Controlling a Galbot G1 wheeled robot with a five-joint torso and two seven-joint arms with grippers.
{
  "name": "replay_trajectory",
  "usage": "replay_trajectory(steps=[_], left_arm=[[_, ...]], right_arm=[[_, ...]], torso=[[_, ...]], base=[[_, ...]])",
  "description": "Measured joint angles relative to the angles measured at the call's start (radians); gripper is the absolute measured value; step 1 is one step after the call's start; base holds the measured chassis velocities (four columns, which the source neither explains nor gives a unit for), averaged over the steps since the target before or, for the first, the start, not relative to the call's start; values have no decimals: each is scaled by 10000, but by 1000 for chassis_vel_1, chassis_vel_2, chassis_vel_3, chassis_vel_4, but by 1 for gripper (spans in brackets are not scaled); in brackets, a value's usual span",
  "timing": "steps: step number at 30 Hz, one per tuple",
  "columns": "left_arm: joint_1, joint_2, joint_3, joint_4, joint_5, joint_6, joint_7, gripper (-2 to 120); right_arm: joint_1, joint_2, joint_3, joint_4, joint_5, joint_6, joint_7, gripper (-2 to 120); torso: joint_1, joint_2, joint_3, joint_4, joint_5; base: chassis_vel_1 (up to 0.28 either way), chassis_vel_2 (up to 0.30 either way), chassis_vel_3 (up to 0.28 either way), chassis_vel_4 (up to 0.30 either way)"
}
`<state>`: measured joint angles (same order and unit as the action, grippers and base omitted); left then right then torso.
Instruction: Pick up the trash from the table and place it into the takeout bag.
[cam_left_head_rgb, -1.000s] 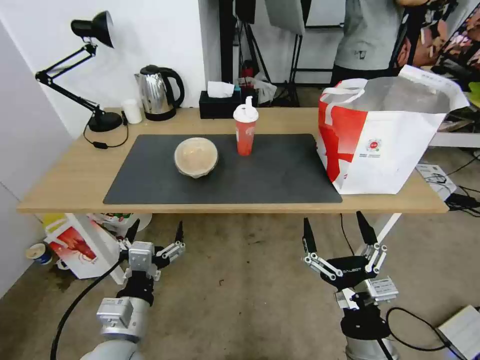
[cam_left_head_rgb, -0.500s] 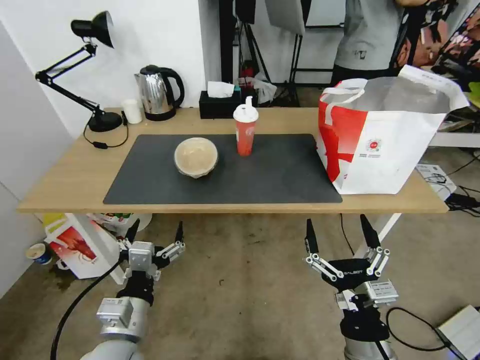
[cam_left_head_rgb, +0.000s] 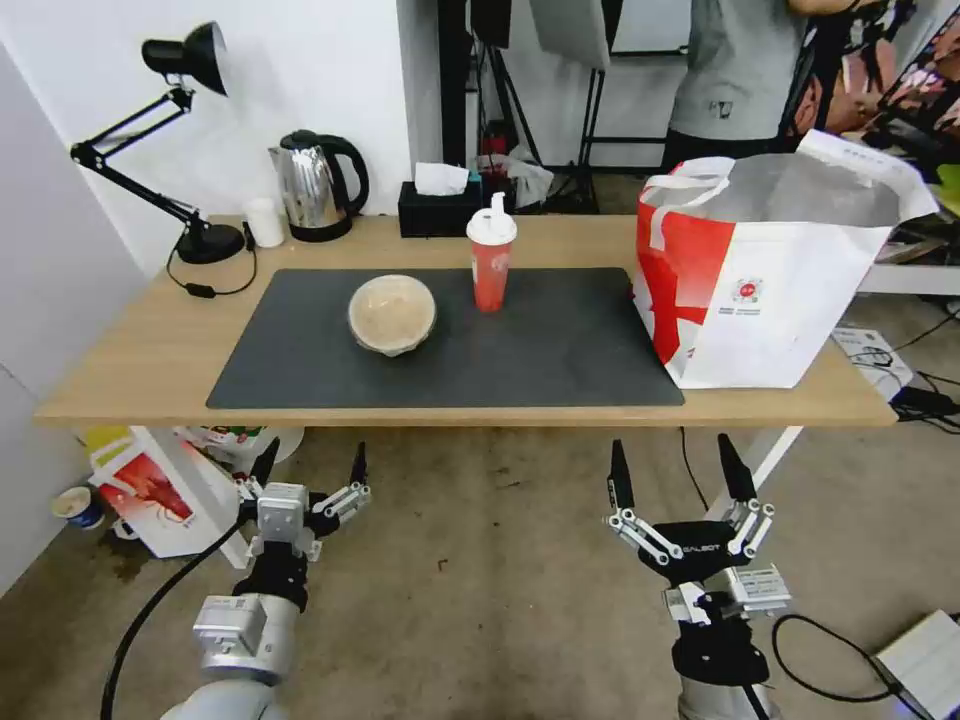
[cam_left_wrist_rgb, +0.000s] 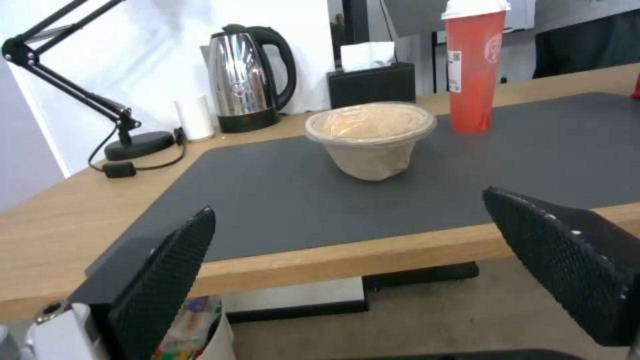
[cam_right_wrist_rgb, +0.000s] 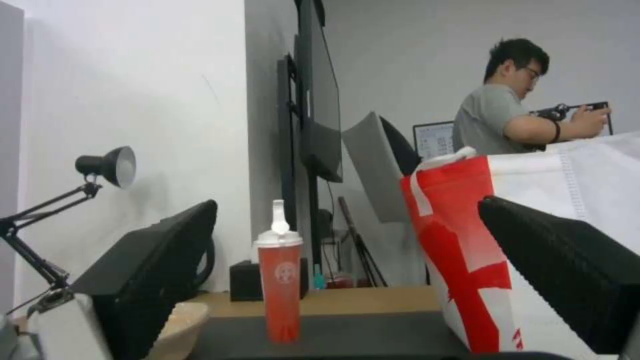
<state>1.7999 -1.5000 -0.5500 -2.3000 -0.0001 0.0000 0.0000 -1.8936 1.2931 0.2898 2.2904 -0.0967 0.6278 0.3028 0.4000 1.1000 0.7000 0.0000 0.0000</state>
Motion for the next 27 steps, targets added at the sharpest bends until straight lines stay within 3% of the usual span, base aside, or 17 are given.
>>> replay_trajectory(steps=[27], left_arm=[[0,0,0,0,0,0,0,100]], right_arm=[[131,1,15,87,20,81,-36,100]], torso=[[0,0,0,0,0]], base=[[0,0,0,0]])
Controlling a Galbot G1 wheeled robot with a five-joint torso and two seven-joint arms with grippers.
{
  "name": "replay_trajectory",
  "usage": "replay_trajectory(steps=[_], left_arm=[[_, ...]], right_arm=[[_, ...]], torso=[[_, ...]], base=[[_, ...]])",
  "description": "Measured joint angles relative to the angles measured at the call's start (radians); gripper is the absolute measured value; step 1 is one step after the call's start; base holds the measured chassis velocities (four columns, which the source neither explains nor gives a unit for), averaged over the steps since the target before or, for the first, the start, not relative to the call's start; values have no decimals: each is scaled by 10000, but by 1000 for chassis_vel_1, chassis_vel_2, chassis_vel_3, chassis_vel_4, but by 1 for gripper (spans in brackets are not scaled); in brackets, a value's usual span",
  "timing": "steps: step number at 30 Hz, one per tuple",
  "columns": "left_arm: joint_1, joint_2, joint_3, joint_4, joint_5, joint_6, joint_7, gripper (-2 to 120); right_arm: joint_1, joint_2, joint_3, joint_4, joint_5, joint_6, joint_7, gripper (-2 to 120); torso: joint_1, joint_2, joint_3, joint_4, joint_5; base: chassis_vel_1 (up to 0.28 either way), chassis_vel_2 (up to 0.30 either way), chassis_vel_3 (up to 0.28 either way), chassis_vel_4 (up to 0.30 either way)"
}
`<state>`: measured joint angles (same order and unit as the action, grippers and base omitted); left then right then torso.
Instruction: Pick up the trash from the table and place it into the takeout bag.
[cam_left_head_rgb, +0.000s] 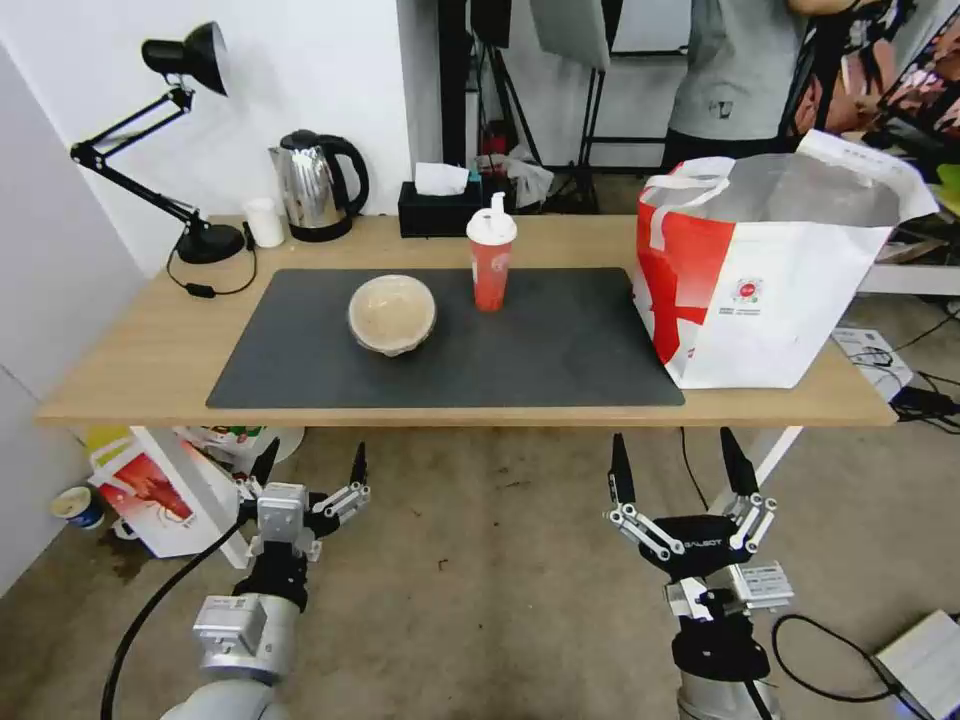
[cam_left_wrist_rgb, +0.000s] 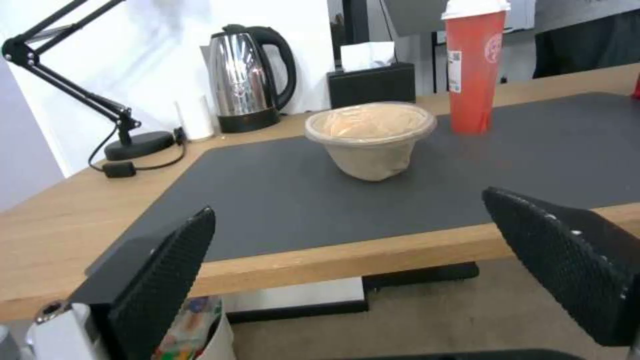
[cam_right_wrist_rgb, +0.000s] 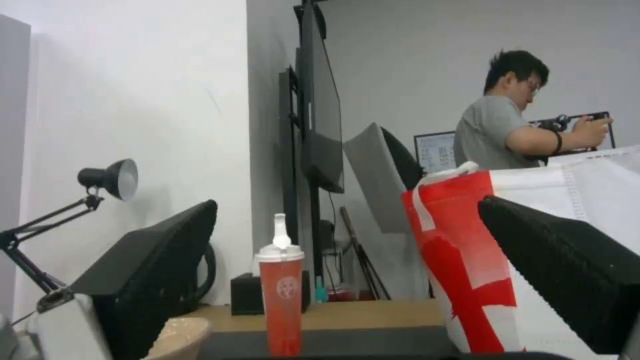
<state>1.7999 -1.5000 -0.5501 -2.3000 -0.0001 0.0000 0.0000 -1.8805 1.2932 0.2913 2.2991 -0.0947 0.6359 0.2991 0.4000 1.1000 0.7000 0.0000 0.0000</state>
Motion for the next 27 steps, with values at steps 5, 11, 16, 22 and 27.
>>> replay_trajectory(steps=[5,11,16,22,27], left_arm=[[0,0,0,0,0,0,0,100],[0,0,0,0,0,0,0,100],[0,0,0,0,0,0,0,100],[0,0,0,0,0,0,0,100],[0,0,0,0,0,0,0,100]], right_arm=[[10,-13,17,28,23,0,0,100],[25,-41,54,33,39,0,4,100],[41,-42,93,33,39,-42,17,100],[104,-47,188,32,45,-38,18,100],[110,-44,197,-12,62,36,12,100]], torso=[[0,0,0,0,0],[0,0,0,0,0],[0,0,0,0,1],[0,0,0,0,1],[0,0,0,0,0]], base=[[0,0,0,0],[0,0,0,0],[0,0,0,0],[0,0,0,0],[0,0,0,0]])
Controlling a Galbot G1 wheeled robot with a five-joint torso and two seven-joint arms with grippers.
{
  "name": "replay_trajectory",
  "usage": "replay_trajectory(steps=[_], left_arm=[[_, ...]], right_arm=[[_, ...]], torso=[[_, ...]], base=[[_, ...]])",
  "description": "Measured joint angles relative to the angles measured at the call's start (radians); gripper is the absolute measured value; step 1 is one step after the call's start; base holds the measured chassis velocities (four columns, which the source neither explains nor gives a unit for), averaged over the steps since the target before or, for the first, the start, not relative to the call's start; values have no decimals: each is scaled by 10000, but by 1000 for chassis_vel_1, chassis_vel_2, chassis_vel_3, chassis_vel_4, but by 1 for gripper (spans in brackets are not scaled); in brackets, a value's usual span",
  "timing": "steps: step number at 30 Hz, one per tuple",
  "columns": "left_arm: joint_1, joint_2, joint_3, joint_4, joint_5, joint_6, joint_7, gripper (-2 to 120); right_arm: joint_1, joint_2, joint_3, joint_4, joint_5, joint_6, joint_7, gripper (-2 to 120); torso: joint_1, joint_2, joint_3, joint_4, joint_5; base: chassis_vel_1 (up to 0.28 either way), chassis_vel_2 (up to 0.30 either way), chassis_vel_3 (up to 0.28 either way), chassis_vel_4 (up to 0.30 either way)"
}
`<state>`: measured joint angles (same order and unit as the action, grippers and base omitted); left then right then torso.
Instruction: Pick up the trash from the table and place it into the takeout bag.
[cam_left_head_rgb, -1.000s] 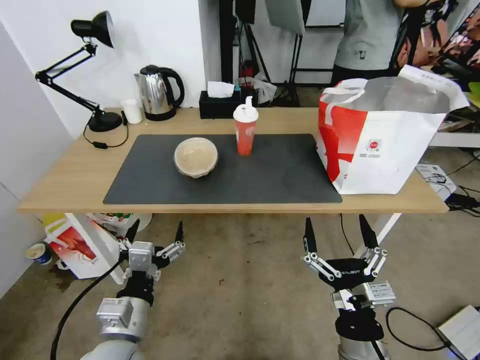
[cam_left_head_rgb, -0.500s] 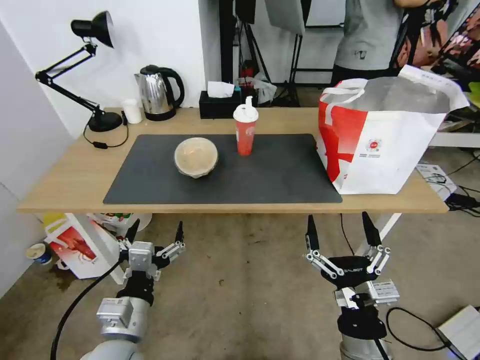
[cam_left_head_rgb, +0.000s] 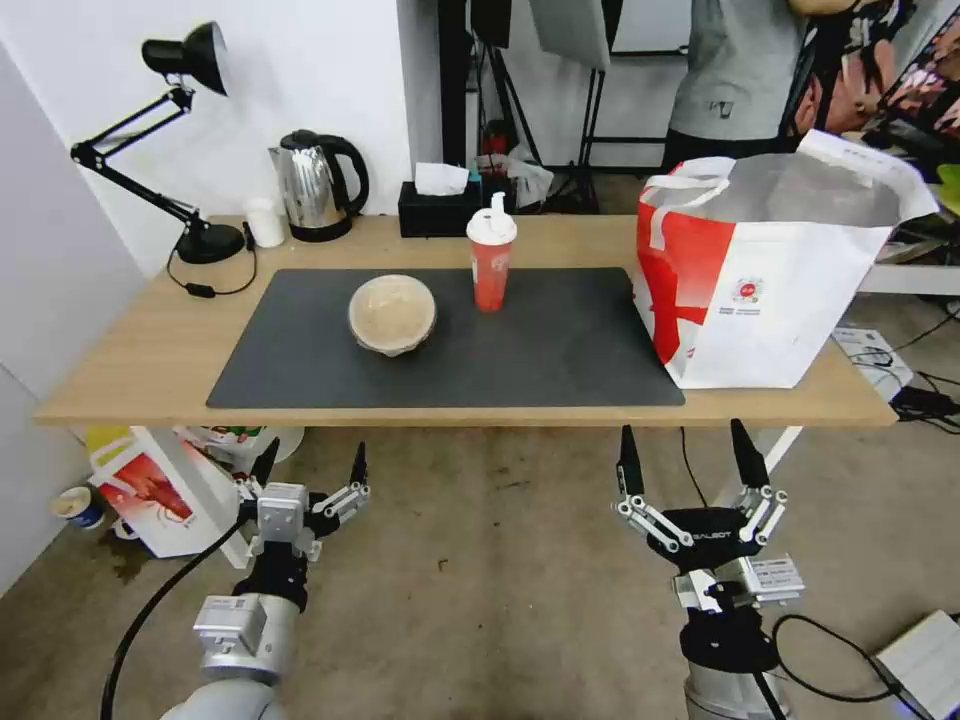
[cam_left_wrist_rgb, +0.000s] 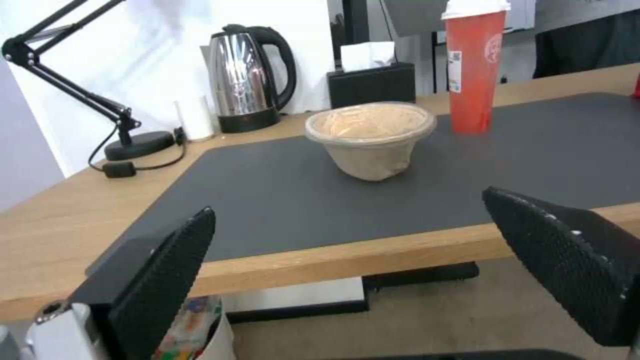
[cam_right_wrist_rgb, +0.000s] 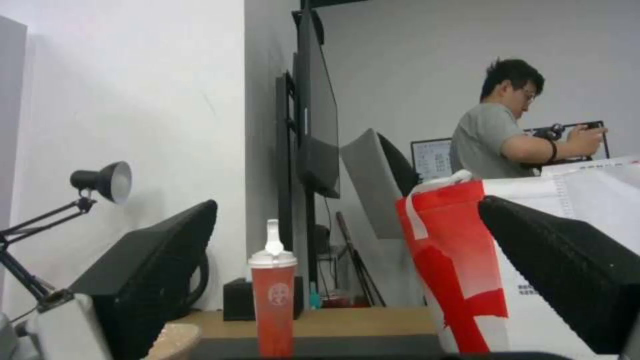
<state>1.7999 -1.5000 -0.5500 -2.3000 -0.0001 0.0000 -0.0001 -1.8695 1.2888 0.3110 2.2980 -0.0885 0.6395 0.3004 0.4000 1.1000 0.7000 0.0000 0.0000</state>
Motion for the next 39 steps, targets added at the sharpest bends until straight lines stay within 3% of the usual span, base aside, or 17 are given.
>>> replay_trajectory(steps=[10,22,26,27,31,32,36,39], left_arm=[[0,0,0,0,0,0,0,100],[0,-1,0,0,0,0,0,100],[0,1,-1,0,0,0,0,100],[0,1,-1,0,0,0,0,100],[0,-1,0,0,0,0,0,100],[0,-1,0,0,0,0,0,100],[0,0,0,0,0,0,0,100],[0,0,-1,0,1,0,0,100]], right_arm=[[-58,-41,14,27,77,100,-240,100],[51,-1143,365,917,1732,-784,-1487,100],[372,-2457,1103,1496,3366,-1643,-2184,100],[372,-2457,1103,1496,3366,-1643,-2184,100],[935,-4191,1957,1980,5169,-2445,-2519,100],[935,-4191,1957,1980,5169,-2445,-2519,100],[1604,-5481,2486,2018,6730,-3010,-2480,100],[1765,-5801,2619,1987,7201,-3141,-2492,100]], torso=[[0,0,0,0,-1],[0,0,0,-1,2],[-1,0,0,-2,4],[-1,0,0,-2,4],[0,0,1,1,0],[0,0,1,1,0],[0,-1,1,1,2],[0,-1,1,2,2]], base=[[0,0,0,0],[0,0,0,0],[0,0,0,0],[0,0,0,0],[0,0,0,0],[0,0,0,0],[0,0,0,0],[0,0,0,0]])
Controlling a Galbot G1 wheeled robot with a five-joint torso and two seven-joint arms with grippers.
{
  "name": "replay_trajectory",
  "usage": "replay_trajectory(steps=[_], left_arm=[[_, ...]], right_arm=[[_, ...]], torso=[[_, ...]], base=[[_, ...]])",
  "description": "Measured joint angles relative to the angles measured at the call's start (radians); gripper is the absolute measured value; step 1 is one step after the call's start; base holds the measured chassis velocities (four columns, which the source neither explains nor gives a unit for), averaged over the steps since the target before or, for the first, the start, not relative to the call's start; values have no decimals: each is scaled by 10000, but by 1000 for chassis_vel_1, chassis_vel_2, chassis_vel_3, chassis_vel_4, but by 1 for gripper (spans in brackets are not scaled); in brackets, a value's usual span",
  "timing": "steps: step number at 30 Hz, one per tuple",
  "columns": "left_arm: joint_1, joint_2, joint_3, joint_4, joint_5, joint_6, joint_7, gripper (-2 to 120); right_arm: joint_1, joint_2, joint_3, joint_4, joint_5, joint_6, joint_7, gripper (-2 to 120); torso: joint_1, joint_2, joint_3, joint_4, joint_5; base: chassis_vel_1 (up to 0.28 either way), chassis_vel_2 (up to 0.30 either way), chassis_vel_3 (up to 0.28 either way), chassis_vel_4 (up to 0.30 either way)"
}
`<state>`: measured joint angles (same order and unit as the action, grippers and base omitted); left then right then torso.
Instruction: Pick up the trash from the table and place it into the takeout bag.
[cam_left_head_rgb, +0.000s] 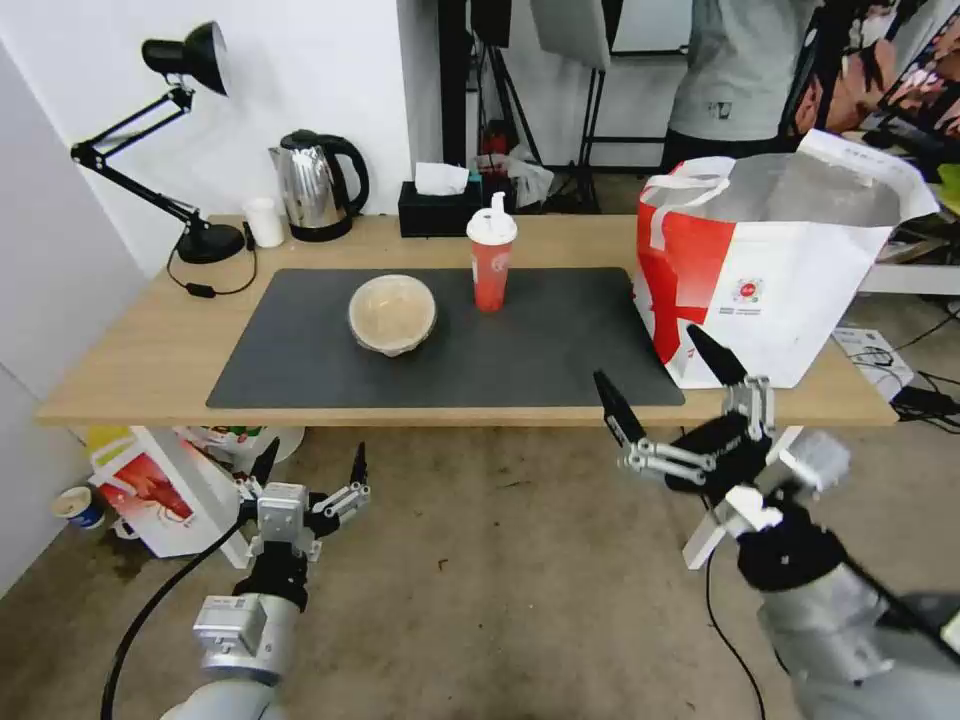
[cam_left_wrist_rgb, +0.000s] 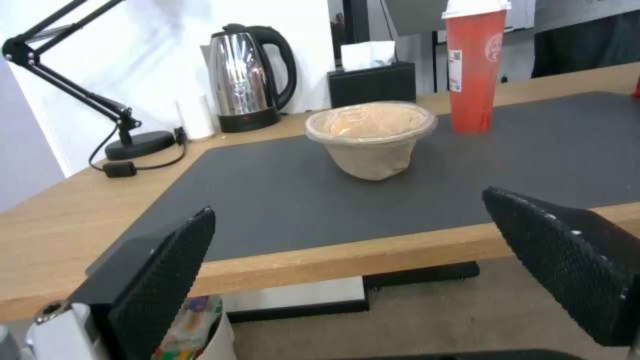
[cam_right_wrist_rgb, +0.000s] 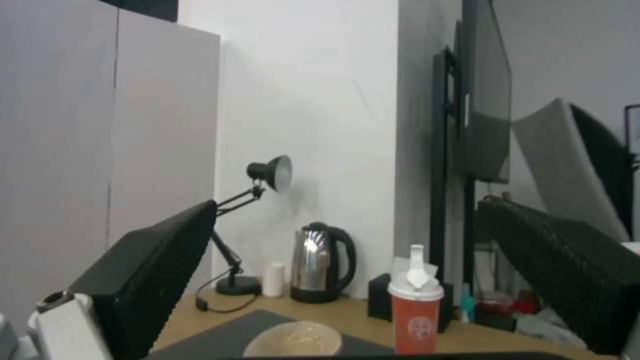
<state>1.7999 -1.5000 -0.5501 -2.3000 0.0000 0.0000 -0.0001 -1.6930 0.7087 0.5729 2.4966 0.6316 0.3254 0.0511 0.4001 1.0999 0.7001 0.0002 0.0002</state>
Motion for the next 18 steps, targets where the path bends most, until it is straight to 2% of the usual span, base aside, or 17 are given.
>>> replay_trajectory(steps=[2,8,18], left_arm=[[0,0,1,0,0,0,0,100],[0,0,1,0,0,0,0,100],[0,-1,1,0,0,0,0,100]], right_arm=[[130,-238,46,-17,525,-159,-23,100],[804,-679,-140,-393,1254,-417,-147,100],[2903,-1395,-1330,-1238,2634,-816,-186,100]], torso=[[0,0,-1,-6,-1],[0,0,-1,-2,0],[0,0,0,-1,-2]], base=[[0,0,0,0],[0,0,0,0],[0,0,0,0]])
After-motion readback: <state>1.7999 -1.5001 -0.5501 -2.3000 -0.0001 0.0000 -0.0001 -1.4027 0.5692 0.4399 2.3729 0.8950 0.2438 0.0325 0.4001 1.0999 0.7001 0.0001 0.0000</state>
